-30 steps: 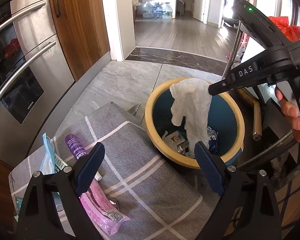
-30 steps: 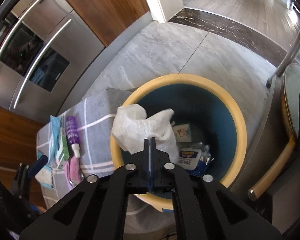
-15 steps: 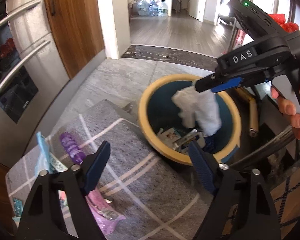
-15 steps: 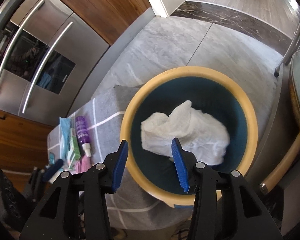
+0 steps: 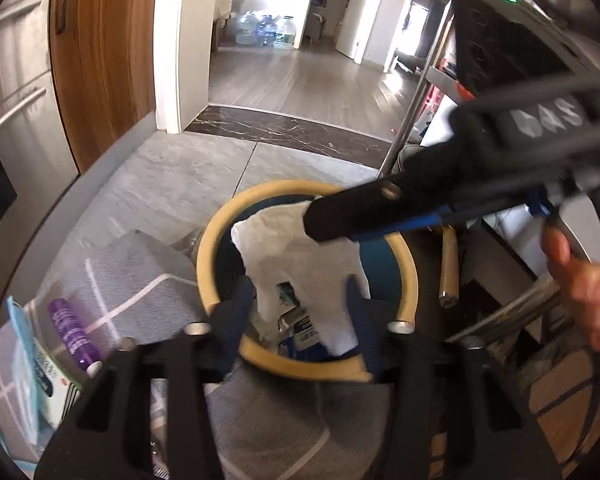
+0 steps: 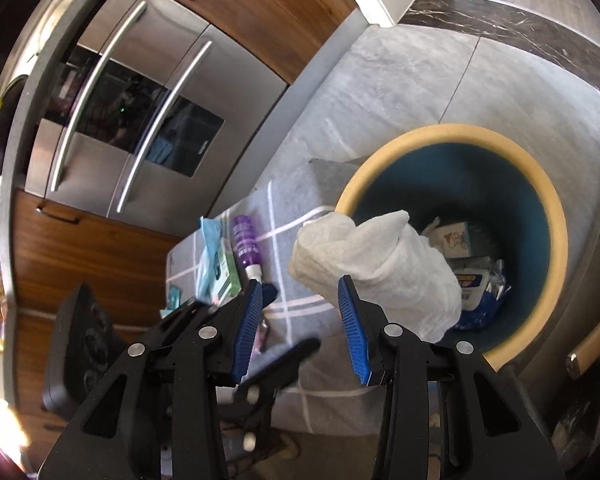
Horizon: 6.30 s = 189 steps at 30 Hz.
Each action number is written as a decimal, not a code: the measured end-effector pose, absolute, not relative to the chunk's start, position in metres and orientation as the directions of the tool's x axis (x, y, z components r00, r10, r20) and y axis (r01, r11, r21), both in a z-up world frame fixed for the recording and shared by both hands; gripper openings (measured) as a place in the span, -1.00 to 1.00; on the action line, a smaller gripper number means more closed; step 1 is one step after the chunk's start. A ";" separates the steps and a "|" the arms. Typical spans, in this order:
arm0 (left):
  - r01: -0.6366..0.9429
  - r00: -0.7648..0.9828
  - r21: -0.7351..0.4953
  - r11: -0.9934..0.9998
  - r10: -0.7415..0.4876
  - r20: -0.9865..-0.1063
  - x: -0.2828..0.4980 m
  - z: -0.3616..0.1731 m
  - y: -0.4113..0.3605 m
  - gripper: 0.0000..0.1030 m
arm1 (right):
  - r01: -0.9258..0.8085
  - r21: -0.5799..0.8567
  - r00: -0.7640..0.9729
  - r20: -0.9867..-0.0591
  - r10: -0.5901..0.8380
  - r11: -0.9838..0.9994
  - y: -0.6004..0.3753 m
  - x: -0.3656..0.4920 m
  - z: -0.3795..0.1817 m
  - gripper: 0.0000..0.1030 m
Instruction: Collect trash
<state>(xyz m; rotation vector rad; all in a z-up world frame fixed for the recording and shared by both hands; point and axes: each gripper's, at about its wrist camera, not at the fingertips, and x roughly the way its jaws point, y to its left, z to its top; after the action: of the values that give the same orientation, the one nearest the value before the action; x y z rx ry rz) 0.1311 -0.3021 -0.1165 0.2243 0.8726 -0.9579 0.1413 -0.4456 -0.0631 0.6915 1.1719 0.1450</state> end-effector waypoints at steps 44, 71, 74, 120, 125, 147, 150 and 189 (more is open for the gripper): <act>0.798 0.271 -0.160 0.581 -0.584 -0.766 0.148 -0.137 -0.316 -0.90 | 0.297 0.599 0.485 -0.766 0.423 0.744 -0.482 0.131 -0.050 -0.18; 0.625 0.460 0.042 0.779 -0.325 -0.826 0.127 -0.128 -0.170 0.21 | 0.134 0.304 0.353 -0.904 0.241 0.943 -0.358 0.169 -0.075 0.74; 0.573 0.489 0.069 0.816 -0.273 -0.829 0.128 -0.131 -0.138 0.29 | 0.120 0.328 0.367 -0.892 0.265 0.937 -0.336 0.178 -0.078 0.78; 0.321 0.286 -0.017 0.947 -0.114 -0.952 0.127 -0.217 0.036 -0.99 | -0.050 0.317 0.347 -0.884 0.315 0.947 -0.144 0.283 -0.156 -0.93; 0.299 0.314 -0.038 0.953 -0.136 -0.940 0.119 -0.201 0.039 -0.99 | -0.058 0.328 0.383 -0.865 0.324 0.943 -0.161 0.273 -0.132 -0.93; 0.351 0.448 -0.062 0.934 -0.225 -0.865 0.086 -0.112 0.006 -0.95 | -0.079 0.324 0.542 -0.780 0.313 0.943 -0.249 0.201 -0.029 -0.93; 0.347 0.410 -0.018 0.938 -0.169 -0.897 0.091 -0.142 -0.001 -0.76 | -0.074 0.311 0.540 -0.786 0.300 0.948 -0.262 0.192 -0.027 -0.93; 0.412 0.631 -0.097 0.906 -0.361 -0.687 0.101 -0.016 -0.089 -0.99 | 0.008 0.255 0.685 -0.706 0.180 0.967 -0.345 0.118 0.044 -0.93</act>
<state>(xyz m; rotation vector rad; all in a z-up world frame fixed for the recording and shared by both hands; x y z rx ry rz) 0.1014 -0.0892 -0.0161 0.0711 0.7695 -0.4424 0.1176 -0.3452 0.0436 0.2470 0.8124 0.0974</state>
